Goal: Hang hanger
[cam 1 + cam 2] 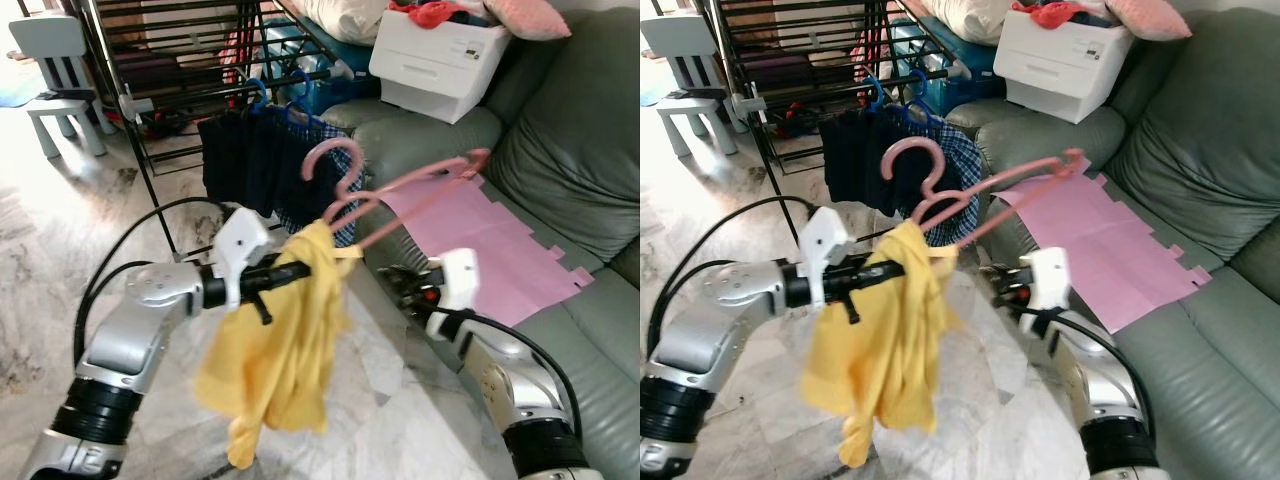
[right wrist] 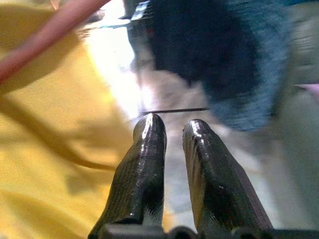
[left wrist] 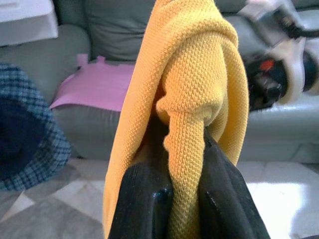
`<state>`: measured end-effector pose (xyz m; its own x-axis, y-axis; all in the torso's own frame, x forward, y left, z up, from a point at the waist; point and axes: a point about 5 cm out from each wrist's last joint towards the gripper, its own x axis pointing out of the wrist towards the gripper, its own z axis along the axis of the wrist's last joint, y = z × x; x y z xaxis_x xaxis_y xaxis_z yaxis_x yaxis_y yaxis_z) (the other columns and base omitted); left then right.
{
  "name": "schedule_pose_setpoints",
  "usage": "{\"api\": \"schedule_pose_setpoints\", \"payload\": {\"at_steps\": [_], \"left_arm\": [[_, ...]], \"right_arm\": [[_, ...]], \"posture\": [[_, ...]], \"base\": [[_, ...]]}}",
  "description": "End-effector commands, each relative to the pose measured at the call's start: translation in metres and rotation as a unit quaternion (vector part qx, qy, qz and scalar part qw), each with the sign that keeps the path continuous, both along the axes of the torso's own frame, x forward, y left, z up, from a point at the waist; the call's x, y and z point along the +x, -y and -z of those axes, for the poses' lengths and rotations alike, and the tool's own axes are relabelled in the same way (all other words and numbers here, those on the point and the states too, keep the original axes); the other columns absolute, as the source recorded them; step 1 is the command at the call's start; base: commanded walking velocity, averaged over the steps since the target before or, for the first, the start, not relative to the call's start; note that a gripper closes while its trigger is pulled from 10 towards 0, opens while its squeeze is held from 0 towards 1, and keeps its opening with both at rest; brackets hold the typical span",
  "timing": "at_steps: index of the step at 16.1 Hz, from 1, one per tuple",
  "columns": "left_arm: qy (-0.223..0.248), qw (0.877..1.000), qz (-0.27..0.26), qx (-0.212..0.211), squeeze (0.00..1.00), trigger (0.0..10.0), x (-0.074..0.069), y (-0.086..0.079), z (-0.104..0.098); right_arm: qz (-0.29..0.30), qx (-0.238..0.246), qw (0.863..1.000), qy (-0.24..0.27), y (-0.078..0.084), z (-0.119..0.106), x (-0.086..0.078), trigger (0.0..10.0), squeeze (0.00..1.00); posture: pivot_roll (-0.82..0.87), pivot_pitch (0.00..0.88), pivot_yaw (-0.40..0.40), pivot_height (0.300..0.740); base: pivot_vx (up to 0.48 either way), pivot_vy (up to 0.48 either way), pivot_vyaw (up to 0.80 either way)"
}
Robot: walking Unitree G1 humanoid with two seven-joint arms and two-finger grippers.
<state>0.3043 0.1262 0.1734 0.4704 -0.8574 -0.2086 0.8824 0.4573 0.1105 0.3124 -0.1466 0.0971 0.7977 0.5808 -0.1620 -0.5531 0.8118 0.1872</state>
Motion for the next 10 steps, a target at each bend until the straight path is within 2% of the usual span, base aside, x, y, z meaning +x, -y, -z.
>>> {"api": "schedule_pose_setpoints", "payload": {"at_steps": [1,2,3,6,7,10], "left_arm": [[0.024,0.999,0.029,-0.01,0.0,10.0,-0.002,0.01,-0.015],[0.025,0.999,0.031,-0.012,0.0,10.0,-0.002,0.012,-0.016],[0.027,0.999,0.031,-0.017,0.0,10.0,-0.002,0.014,-0.019],[0.024,0.999,0.028,-0.019,0.0,10.0,-0.003,0.011,-0.02],[0.023,0.999,0.023,-0.015,0.0,10.0,-0.002,0.008,-0.019],[0.02,0.999,0.025,-0.033,0.0,10.0,-0.002,0.009,-0.024]], "right_arm": [[-0.026,0.002,1.0,-0.006,0.001,-0.002,-0.002,10.0,0.0],[-0.033,0.002,0.999,-0.009,0.002,-0.001,-0.003,10.0,0.0],[-0.049,0.007,0.999,-0.016,0.002,-0.002,-0.005,10.0,1.0],[-0.054,-0.007,0.998,-0.018,0.006,0.0,-0.008,10.0,1.0],[-0.073,0.009,0.997,-0.027,0.004,0.0,-0.011,10.0,1.0],[-0.126,-0.012,0.991,-0.048,0.006,0.007,-0.022,10.0,1.0]], "posture": [[0.05,0.028,-0.025,0.74],[0.05,0.028,-0.025,0.74],[0.05,0.027,-0.025,0.74],[0.05,0.026,-0.025,0.74],[0.05,0.026,-0.025,0.74],[0.05,0.025,-0.025,0.74]], "base": [[0.0,0.0,0.0],[0.0,0.0,0.0],[0.0,0.0,0.0],[0.0,0.0,0.0],[0.0,0.0,0.0],[0.0,0.0,0.0]]}}
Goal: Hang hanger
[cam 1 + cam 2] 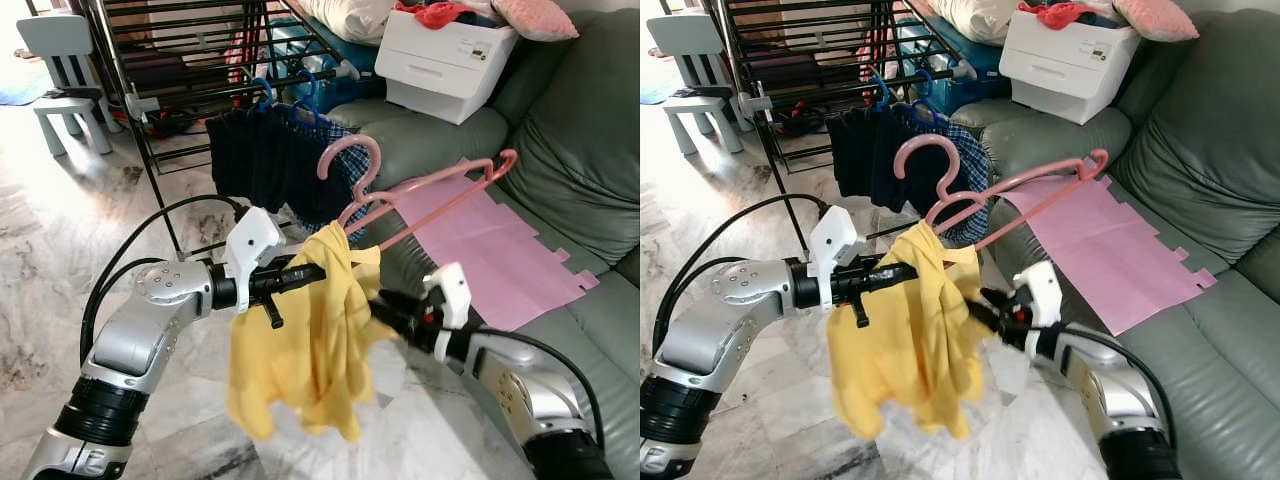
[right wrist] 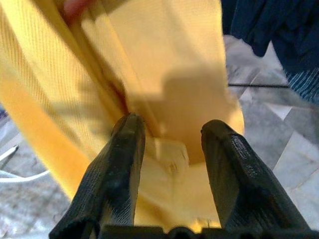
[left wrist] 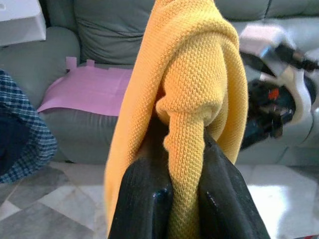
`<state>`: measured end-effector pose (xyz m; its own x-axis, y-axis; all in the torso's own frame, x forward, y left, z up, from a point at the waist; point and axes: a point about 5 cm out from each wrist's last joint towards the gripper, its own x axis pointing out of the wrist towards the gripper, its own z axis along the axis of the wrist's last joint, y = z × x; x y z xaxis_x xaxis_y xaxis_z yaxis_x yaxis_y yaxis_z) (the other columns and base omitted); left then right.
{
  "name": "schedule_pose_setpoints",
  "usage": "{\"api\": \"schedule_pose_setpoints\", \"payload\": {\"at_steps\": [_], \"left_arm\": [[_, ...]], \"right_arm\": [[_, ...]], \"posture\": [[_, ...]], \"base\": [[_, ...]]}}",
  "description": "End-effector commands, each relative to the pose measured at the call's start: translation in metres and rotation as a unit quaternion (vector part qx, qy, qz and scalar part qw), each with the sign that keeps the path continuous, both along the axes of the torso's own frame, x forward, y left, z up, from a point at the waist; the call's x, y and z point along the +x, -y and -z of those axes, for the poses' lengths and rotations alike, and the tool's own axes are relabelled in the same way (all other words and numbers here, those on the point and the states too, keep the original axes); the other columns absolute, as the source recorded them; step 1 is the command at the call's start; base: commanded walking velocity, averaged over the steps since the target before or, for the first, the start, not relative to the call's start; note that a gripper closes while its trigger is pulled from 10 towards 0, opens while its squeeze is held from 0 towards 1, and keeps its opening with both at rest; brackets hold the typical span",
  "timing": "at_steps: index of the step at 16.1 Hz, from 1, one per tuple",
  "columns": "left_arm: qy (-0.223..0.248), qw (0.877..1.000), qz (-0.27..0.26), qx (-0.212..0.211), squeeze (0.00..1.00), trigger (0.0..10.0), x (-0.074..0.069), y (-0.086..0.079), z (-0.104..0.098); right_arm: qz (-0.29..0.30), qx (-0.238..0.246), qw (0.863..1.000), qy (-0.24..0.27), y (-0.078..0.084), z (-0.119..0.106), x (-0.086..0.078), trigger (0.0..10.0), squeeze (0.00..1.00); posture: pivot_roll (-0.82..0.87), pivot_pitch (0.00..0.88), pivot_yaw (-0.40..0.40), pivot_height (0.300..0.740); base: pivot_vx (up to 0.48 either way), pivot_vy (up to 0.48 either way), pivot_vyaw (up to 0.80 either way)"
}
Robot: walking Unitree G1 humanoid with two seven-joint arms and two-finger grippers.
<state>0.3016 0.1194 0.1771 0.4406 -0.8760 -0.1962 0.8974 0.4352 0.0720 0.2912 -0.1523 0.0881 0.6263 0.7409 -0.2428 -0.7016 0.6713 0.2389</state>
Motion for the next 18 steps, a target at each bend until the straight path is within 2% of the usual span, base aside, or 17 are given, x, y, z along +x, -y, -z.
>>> {"api": "schedule_pose_setpoints", "payload": {"at_steps": [1,4,7,10,11,12,13,16,17,18], "left_arm": [[0.035,0.999,0.012,-0.02,0.0,10.0,0.0,0.003,-0.021],[0.035,0.997,0.029,-0.054,0.0,10.0,-0.004,0.007,-0.035],[0.032,0.994,0.057,-0.083,0.0,10.0,-0.011,0.013,-0.047],[0.024,0.991,0.078,-0.109,0.0,10.0,-0.017,0.017,-0.055],[0.02,0.99,0.085,-0.112,0.0,10.0,-0.019,0.018,-0.057],[0.02,0.992,0.076,-0.099,0.0,10.0,-0.017,0.015,-0.054],[0.021,0.995,0.048,-0.083,0.0,10.0,-0.011,0.012,-0.044],[0.02,0.998,-0.027,-0.054,0.0,10.0,0.004,0.007,-0.017],[-0.004,0.998,-0.04,-0.043,0.0,10.0,0.004,0.007,0.002],[-0.013,0.999,-0.035,-0.04,0.0,10.0,0.001,0.008,0.008]], "right_arm": [[-0.013,-0.008,1.0,0.001,0.001,-0.001,-0.001,10.0,1.0],[0.015,-0.032,0.999,-0.008,0.012,0.008,0.001,10.0,1.0],[0.031,-0.042,0.999,-0.007,0.013,0.013,0.002,10.0,1.0],[0.054,-0.051,0.997,0.008,0.015,0.012,0.008,10.0,1.0],[0.064,-0.038,0.997,0.017,0.015,0.007,0.012,10.0,1.0],[0.065,-0.013,0.997,0.026,0.014,-0.004,0.017,10.0,1.0],[0.03,-0.009,0.999,0.032,0.009,-0.013,0.016,10.0,1.0],[-0.041,-0.01,0.999,0.02,0.004,-0.016,0.004,10.0,1.0],[-0.063,-0.011,0.998,0.012,0.007,-0.015,-0.003,10.0,1.0],[-0.064,-0.013,0.998,0.013,0.01,-0.016,-0.005,10.0,1.0]], "posture": [[0.05,0.025,-0.025,0.74],[0.05,0.028,-0.027,0.74],[0.05,0.03,-0.027,0.74],[0.05,0.028,-0.031,0.74],[0.05,0.028,-0.031,0.74],[0.05,0.031,-0.029,0.74],[0.05,0.03,-0.028,0.74],[0.05,0.031,-0.028,0.74],[0.05,0.031,-0.028,0.74],[0.04,0.033,-0.029,0.74]], "base": [[0.0,0.0,0.0],[0.0,0.0,0.0],[0.0,0.0,0.0],[0.0,0.0,0.0],[0.0,0.0,0.0],[0.0,0.0,0.0],[0.0,0.0,0.0],[0.0,0.0,0.0],[0.0,0.0,0.0],[0.0,0.0,0.0]]}}
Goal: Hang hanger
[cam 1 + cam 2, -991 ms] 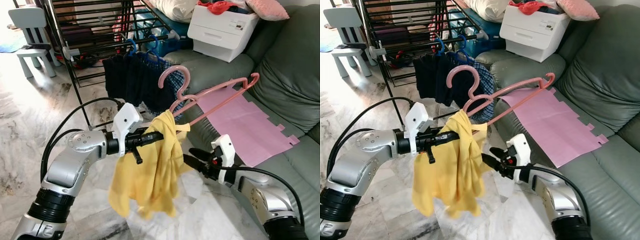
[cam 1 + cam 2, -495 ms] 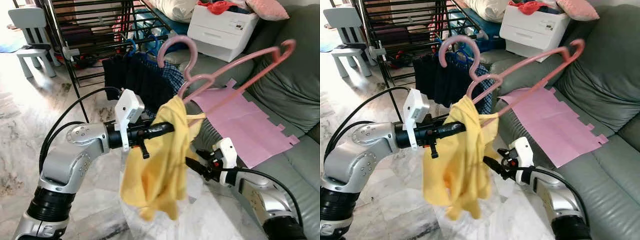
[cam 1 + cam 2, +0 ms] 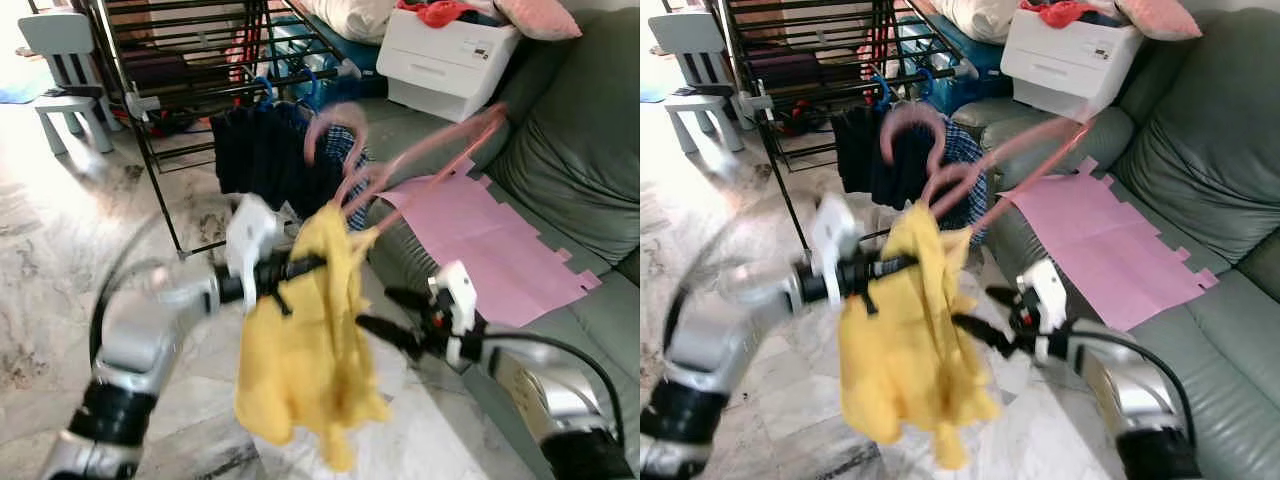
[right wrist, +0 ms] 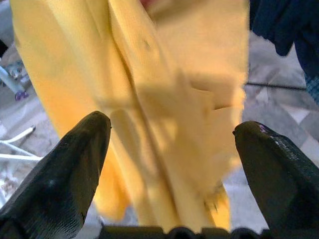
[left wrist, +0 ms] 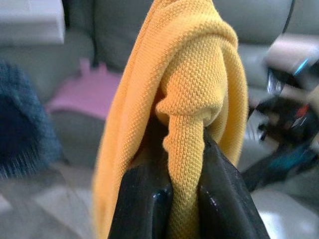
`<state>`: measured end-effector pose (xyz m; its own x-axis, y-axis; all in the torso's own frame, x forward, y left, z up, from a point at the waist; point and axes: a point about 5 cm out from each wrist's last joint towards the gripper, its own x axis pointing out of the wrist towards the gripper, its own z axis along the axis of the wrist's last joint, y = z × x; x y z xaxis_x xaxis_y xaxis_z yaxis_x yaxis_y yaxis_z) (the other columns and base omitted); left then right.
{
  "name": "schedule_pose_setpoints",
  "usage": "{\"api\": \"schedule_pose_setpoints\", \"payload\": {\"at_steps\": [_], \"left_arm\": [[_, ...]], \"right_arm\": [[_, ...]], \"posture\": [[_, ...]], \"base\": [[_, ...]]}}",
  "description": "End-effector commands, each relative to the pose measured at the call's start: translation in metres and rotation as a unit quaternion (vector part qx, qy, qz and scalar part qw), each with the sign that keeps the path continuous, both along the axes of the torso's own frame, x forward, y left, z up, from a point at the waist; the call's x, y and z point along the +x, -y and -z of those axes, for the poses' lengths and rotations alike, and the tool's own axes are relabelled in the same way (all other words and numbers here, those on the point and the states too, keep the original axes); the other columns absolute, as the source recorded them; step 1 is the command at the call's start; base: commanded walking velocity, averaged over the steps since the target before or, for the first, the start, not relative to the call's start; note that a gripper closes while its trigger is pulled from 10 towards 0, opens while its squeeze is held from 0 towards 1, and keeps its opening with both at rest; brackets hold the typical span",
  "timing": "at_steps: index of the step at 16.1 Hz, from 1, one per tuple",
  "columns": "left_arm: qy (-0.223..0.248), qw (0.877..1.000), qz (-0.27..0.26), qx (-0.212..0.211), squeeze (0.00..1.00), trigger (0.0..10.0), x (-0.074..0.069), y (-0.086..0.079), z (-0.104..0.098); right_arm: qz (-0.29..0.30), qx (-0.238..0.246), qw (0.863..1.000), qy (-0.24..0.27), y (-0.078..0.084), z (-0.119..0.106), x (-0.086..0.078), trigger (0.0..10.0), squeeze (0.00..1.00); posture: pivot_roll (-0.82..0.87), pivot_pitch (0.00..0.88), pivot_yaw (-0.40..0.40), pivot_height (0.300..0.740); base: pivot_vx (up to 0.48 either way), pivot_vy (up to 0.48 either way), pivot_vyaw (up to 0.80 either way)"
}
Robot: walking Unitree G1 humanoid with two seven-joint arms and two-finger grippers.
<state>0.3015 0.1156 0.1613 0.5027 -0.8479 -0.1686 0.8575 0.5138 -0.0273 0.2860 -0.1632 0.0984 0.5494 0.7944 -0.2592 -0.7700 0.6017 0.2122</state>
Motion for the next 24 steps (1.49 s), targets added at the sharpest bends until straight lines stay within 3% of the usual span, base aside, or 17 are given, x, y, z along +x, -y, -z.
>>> {"api": "schedule_pose_setpoints", "payload": {"at_steps": [1,3,4,6,10,17,19,20,22,24], "left_arm": [[0.017,1.0,0.014,-0.002,0.0,10.0,-0.001,0.005,-0.004],[0.008,0.999,0.035,-0.003,0.0,10.0,-0.006,0.005,-0.001],[0.003,0.999,0.045,-0.006,0.0,10.0,-0.007,0.002,-0.004],[0.002,0.998,0.052,-0.037,0.0,10.0,-0.007,-0.002,-0.016],[0.013,0.993,0.086,-0.074,0.0,10.0,-0.013,0.004,-0.038],[-0.02,0.979,0.186,-0.078,0.0,10.0,-0.039,0.023,-0.04],[-0.028,0.972,0.21,-0.099,0.0,10.0,-0.046,0.027,-0.045],[-0.031,0.969,0.221,-0.103,0.0,10.0,-0.049,0.029,-0.046],[-0.027,0.971,0.215,-0.104,0.0,10.0,-0.047,0.033,-0.047],[-0.032,0.977,0.192,-0.089,0.0,10.0,-0.041,0.025,-0.04]], "right_arm": [[-0.001,-0.01,1.0,0.013,0.005,-0.006,0.001,10.0,1.0],[0.038,-0.022,0.999,0.02,0.02,-0.008,0.009,10.0,1.0],[0.066,-0.05,0.996,0.029,0.032,-0.006,0.015,10.0,1.0],[0.084,-0.058,0.994,0.025,0.037,-0.002,0.017,10.0,1.0],[0.089,-0.054,0.994,0.031,0.026,0.004,0.02,10.0,1.0],[0.108,-0.036,0.992,0.058,0.019,-0.003,0.033,10.0,1.0],[0.102,-0.025,0.993,0.05,0.012,0.002,0.031,10.0,0.56],[0.096,-0.013,0.994,0.043,0.008,0.005,0.03,10.0,0.02],[0.072,0.03,0.997,0.025,-0.003,0.004,0.025,10.0,0.0],[0.066,0.026,0.997,0.029,0.003,0.0,0.022,10.0,0.0]], "posture": [[0.04,0.033,-0.029,0.74],[0.04,0.033,-0.028,0.74],[0.04,0.033,-0.028,0.74],[0.05,0.028,-0.032,0.74],[0.06,0.023,-0.034,0.74],[0.06,0.018,-0.03,0.74],[0.06,0.021,-0.028,0.74],[0.06,0.021,-0.028,0.74],[0.07,0.023,-0.029,0.74],[0.07,0.024,-0.03,0.74]], "base": [[0.0,0.0,0.0],[0.0,0.0,0.0],[0.0,0.0,0.0],[0.0,0.0,0.0],[0.0,0.0,0.0],[0.0,0.0,0.0],[0.0,0.0,0.0],[0.0,0.0,0.0],[0.0,0.0,0.0],[0.0,0.0,0.0]]}}
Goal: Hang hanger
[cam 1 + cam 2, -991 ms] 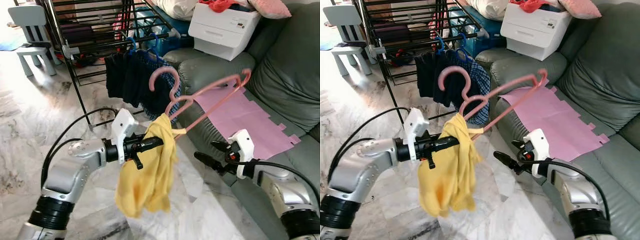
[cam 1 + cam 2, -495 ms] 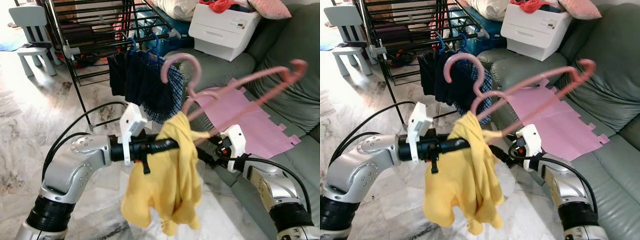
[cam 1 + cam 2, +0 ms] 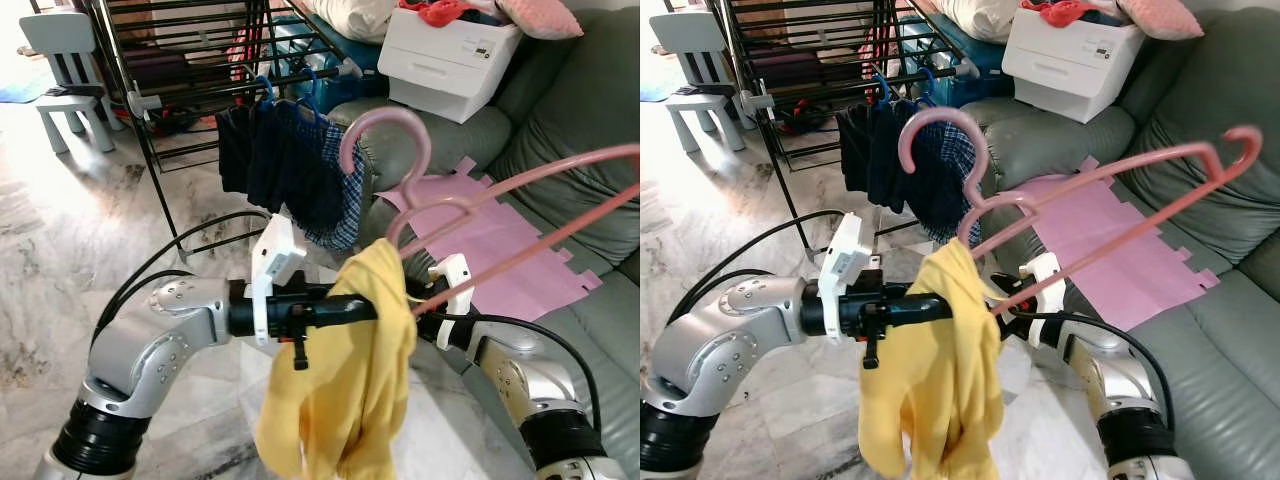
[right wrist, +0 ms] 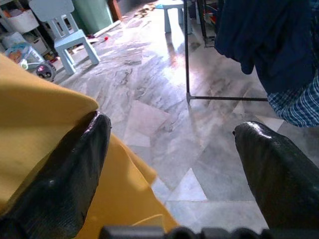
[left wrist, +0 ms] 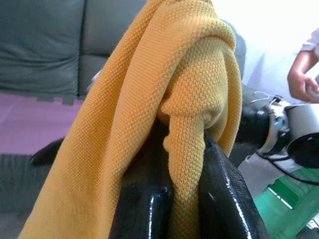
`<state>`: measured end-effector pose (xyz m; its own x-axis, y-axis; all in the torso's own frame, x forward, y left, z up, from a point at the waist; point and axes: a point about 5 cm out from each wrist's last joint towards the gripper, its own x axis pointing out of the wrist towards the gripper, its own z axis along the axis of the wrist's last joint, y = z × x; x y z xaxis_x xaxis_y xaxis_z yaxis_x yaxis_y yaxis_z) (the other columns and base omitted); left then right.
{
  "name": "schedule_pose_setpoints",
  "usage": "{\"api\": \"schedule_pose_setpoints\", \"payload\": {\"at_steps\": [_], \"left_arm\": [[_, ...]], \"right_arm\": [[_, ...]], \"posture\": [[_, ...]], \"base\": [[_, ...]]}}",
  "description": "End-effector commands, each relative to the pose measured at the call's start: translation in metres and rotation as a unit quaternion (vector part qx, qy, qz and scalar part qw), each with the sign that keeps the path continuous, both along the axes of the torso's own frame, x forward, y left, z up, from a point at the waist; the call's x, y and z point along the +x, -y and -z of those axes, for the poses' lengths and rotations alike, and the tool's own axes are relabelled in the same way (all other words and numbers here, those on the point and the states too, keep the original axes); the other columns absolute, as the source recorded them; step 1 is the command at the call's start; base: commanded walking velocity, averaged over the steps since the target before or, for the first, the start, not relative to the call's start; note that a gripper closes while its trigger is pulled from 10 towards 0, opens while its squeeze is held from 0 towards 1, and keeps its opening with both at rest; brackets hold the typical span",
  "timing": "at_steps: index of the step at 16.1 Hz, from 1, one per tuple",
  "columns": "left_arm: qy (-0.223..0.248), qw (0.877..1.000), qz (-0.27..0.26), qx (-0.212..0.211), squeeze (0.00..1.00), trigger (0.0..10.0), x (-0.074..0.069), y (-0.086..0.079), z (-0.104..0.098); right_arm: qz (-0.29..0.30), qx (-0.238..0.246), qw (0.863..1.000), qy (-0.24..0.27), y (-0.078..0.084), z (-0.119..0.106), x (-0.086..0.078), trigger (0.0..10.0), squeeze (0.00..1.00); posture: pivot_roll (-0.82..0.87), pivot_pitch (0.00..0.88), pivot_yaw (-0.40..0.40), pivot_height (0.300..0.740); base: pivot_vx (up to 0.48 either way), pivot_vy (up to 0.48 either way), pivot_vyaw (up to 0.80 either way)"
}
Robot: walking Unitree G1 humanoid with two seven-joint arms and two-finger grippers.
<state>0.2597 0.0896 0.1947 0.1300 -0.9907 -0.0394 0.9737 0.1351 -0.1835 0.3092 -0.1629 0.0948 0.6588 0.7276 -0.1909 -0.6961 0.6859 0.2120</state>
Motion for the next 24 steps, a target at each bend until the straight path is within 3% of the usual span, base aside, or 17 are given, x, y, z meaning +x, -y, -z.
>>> {"api": "schedule_pose_setpoints", "payload": {"at_steps": [1,3,5,8,10,12,16,20,24], "left_arm": [[0.024,0.999,-0.027,0.007,0.0,10.0,0.007,-0.007,-0.003],[0.036,0.996,-0.077,0.023,0.0,10.0,0.018,-0.013,0.002],[0.043,0.991,-0.12,0.031,0.0,10.0,0.028,-0.017,0.012],[0.035,0.995,-0.086,0.02,0.0,10.0,0.02,-0.009,0.012],[0.023,0.999,-0.03,-0.003,0.0,10.0,0.007,-0.004,0.001],[0.021,1.0,-0.01,-0.008,0.0,10.0,0.002,-0.004,-0.003],[0.024,0.999,-0.033,0.012,0.0,10.0,0.008,-0.011,0.005],[0.031,0.999,-0.03,0.001,0.0,10.0,0.009,0.0,0.002],[0.043,0.998,-0.039,-0.005,0.0,10.0,0.014,0.001,-0.003]], "right_arm": [[0.006,-0.02,1.0,0.002,0.016,-0.001,-0.004,10.0,0.0],[0.006,-0.022,1.0,-0.003,0.027,-0.003,-0.007,10.0,0.0],[-0.031,-0.02,0.999,-0.015,0.032,-0.008,-0.016,10.0,0.0],[-0.04,-0.035,0.998,-0.021,0.03,-0.003,-0.019,10.0,0.0],[-0.027,-0.033,0.999,-0.009,0.024,-0.005,-0.012,10.0,0.0],[-0.017,-0.035,0.999,0.004,0.023,-0.008,-0.007,10.0,0.0],[0.001,-0.018,1.0,0.019,0.026,-0.02,0.0,10.0,0.0],[-0.044,0.022,0.999,-0.003,0.012,-0.018,-0.008,10.0,0.0],[-0.086,0.046,0.995,-0.027,0.003,-0.016,-0.017,10.0,0.0]], "posture": [[0.06,0.029,-0.028,0.74],[0.06,0.032,-0.026,0.74],[0.05,0.033,-0.025,0.74],[0.05,0.033,-0.025,0.74],[0.05,0.035,-0.025,0.74],[0.06,0.031,-0.024,0.74],[0.06,0.03,-0.022,0.74],[0.06,0.029,-0.023,0.74],[0.06,0.027,-0.02,0.74]], "base": [[0.0,0.0,0.0],[0.0,0.0,0.0],[0.0,0.0,0.0],[0.0,0.0,0.0],[0.0,0.0,0.0],[0.0,0.0,0.0],[0.0,0.0,0.0],[0.0,0.0,0.0],[0.0,0.0,0.0]]}}
